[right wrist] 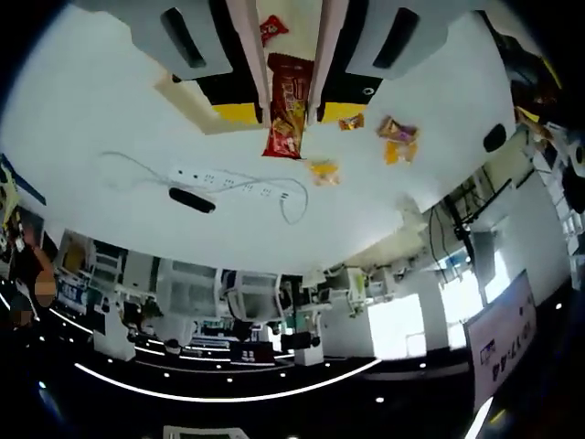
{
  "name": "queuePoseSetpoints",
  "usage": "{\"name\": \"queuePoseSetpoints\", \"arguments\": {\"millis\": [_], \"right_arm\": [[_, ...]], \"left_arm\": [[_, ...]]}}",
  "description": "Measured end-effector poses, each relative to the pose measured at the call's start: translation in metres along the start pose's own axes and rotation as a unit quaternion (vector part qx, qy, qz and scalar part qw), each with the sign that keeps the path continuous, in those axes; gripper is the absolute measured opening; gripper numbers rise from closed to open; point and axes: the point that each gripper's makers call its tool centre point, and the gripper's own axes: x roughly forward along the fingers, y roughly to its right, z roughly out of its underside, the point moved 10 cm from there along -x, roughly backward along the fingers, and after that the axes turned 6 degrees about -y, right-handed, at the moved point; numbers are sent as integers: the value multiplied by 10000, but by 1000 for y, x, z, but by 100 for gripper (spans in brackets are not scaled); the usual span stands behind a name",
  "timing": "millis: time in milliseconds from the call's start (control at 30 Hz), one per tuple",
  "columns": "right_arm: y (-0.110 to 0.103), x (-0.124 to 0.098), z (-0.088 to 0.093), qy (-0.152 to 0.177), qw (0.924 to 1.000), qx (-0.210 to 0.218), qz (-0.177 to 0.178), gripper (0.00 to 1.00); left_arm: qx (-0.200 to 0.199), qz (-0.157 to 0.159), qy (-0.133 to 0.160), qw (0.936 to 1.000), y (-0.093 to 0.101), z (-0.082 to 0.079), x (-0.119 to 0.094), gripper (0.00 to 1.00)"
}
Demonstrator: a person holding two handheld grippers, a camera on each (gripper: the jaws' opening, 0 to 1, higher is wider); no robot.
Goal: Place the target food into the container with the food tongs after gripping and lifting it, then release it inside without dropping or visibly crushing the food.
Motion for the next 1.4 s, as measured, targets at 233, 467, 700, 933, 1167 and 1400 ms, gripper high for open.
{"name": "queuePoseSetpoints", "arguments": {"millis": [233, 467, 700, 933, 1167, 1400], "right_arm": [[1, -1, 2, -23, 10000, 57, 23, 23], [2, 0, 0, -17, 10000, 62, 19, 23], [0, 2, -1, -29, 10000, 57, -18, 23], [-2, 3, 0, -69, 9999, 78, -51, 24], [-4, 8, 1, -125, 9998, 86, -111, 25], [-13, 15, 1, -204, 9995, 2, -242, 25]], "left_arm": [[-15, 5, -7, 10000, 0, 1, 0, 74], [-20, 4, -3, 10000, 0, 1, 0, 74], [-21, 2, -10, 10000, 0, 1, 0, 73], [-64, 3, -9, 10000, 0, 3, 0, 73], [-101, -7, -14, 9999, -2, 5, 0, 73], [-127, -22, -32, 9999, -3, 7, -1, 73]]}}
